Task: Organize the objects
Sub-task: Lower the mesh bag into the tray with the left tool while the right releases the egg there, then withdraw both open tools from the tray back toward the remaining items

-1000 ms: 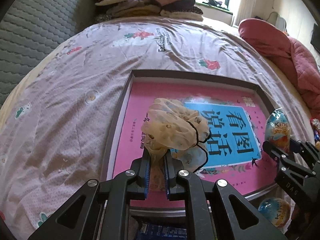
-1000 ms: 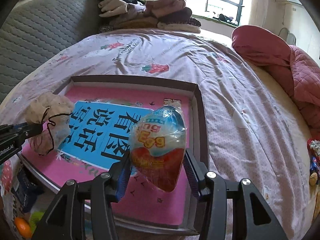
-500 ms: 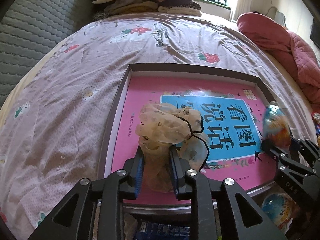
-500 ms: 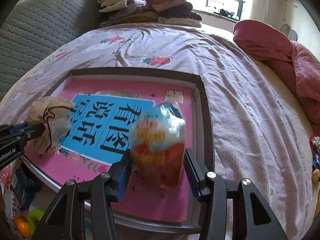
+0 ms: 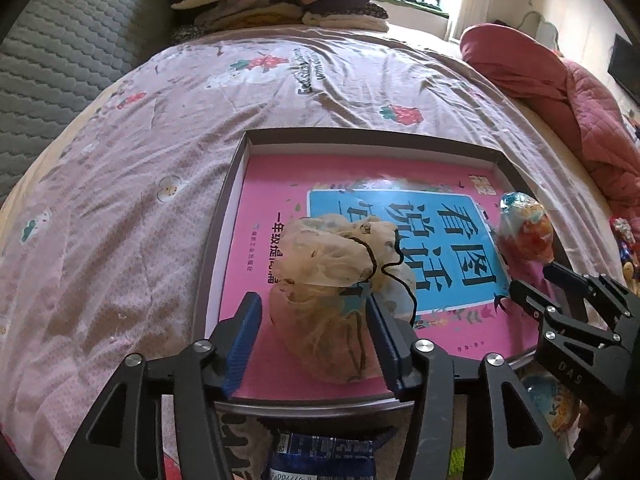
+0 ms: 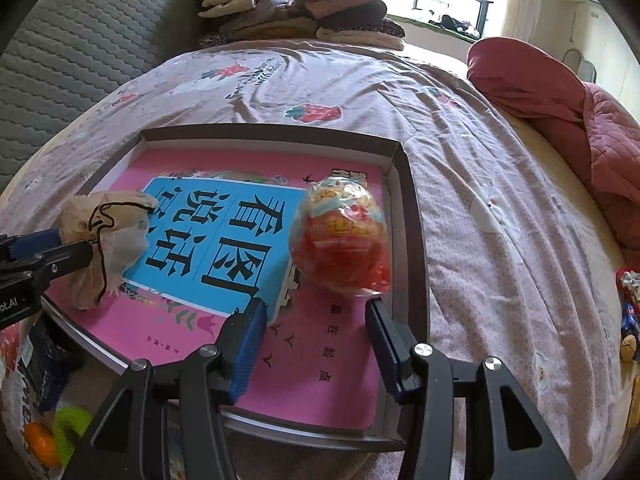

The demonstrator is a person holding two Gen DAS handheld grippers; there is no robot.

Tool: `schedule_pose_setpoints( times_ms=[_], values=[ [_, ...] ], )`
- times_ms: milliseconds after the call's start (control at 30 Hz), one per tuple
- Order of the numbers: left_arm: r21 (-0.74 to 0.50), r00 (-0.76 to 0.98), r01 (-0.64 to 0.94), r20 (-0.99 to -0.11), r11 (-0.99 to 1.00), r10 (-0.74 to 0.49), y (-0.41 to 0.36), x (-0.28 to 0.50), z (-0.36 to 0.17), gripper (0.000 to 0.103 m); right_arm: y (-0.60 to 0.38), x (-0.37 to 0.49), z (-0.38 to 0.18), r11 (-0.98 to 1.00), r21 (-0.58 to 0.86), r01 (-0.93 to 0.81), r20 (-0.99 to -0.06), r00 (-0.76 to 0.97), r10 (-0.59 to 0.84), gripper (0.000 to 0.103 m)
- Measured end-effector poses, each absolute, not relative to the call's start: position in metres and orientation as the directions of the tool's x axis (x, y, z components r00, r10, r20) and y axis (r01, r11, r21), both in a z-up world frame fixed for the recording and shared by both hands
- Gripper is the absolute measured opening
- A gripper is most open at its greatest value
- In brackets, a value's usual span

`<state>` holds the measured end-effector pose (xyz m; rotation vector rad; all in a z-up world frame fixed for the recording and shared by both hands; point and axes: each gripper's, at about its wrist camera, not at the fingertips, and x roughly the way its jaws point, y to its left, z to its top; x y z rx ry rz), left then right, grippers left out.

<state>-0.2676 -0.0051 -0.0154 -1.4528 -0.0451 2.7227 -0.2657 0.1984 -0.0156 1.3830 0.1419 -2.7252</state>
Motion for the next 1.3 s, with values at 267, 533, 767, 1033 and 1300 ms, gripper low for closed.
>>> schedule_pose_setpoints(
  times_ms=[267,533,767,1033,1300],
  values=[
    [-0.057,-0.606,-0.021,-0.793,-0.998,0.058,-0.01,-0.263,-0.002,0.073,0.206,-0.261,-0.005,-0.995,-0.044,0.093,-0.786,-0.617,-0.023,0.056],
    [-0.056,-0.632,0.0,-0.774,-0.998,0.043,-0.015,-0.257,0.01,0.074,0.211,-0.257,0.004,-0.997,-0.026,0.076,-0.77,-0.638,-0.028,0.056],
    [-0.04,-0.666,0.01,-0.746,-0.999,0.023,-0.018,-0.238,0.024,0.075,0.211,-0.245,0.02,-0.997,-0.013,0.077,-0.739,-0.672,-0.042,0.057],
    [-0.053,-0.704,-0.004,-0.709,-0.999,0.041,-0.028,-0.204,0.039,0.075,0.205,-0.22,0.048,-0.995,-0.03,0.097,-0.67,-0.741,-0.051,0.057],
    [0.018,-0.752,-0.032,-0.659,-0.999,0.012,-0.021,-0.174,0.054,0.075,0.2,-0.198,0.06,-0.993,-0.005,0.118,-0.624,-0.776,-0.089,0.057]
  ],
)
